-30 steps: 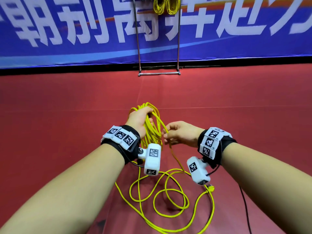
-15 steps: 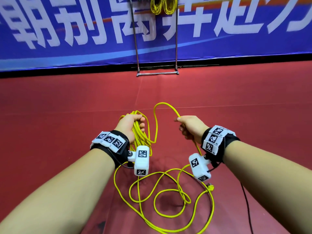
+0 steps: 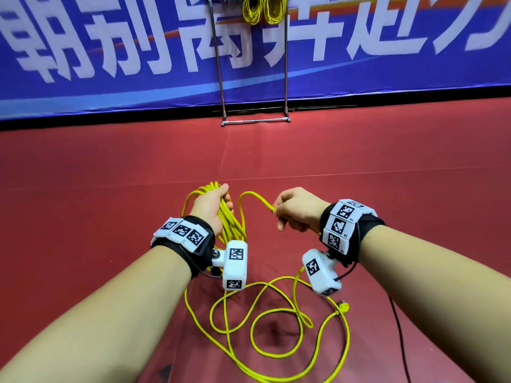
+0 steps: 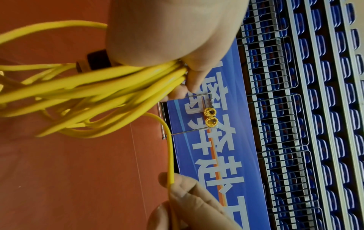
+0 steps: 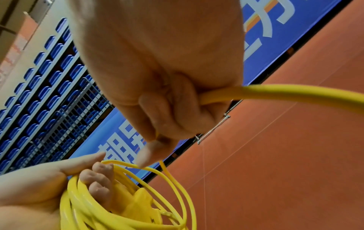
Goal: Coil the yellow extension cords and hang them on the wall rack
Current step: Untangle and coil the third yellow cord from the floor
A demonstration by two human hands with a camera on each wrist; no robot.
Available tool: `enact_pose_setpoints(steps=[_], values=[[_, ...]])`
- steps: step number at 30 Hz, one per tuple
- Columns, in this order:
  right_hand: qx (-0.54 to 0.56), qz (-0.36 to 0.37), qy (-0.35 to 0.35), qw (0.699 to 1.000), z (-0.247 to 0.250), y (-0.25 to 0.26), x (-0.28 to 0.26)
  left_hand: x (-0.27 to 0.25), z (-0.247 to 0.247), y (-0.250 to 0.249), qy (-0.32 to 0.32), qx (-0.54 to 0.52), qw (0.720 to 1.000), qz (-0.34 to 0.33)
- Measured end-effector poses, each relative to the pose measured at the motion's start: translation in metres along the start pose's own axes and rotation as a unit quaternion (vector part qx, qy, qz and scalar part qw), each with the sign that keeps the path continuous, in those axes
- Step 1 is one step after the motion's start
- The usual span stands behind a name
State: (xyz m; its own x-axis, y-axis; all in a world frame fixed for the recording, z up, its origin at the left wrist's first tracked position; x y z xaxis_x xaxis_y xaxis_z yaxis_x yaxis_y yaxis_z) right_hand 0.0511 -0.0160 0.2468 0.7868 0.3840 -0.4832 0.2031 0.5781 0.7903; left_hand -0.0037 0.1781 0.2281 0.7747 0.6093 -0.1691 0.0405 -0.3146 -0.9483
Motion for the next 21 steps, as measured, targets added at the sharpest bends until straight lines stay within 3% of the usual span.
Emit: enact_pose_setpoints(steps=[3, 13, 17, 21], values=[[-0.001, 0.011, 0.028, 1.0, -0.007, 0.001, 0.0, -0.001, 0.0, -0.001, 0.008, 0.007, 1.0, 0.002], [0.061, 0.085, 0.001, 0.994, -0.022, 0.017, 0.0, -0.021, -0.021, 0.004, 0.127, 0.063, 0.989, 0.034], [0.093, 0.098, 0.065, 0.989, -0.029, 0.024, -0.004, -0.028, -0.031, 0.005, 0.145, 0.035, 0.988, 0.035], [0.014, 0.102, 0.143, 0.984, -0.035, 0.018, -0.012, -0.027, -0.028, 0.004, 0.12, 0.04, 0.991, 0.043]])
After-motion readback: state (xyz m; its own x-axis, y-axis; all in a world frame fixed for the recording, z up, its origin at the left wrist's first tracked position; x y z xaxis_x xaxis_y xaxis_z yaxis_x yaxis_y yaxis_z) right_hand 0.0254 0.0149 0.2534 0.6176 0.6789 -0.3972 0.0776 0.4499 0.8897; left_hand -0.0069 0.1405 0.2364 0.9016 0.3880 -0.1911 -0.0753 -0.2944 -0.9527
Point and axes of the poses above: each hand's wrist, its own x-axis towards the middle knuckle, its own z-axis out of the back of the hand, y = z × x, the point moved 4 cm from there along x, towards the middle knuckle, and after that the axes turned 15 degrees about -z, right-handed, at the moved point
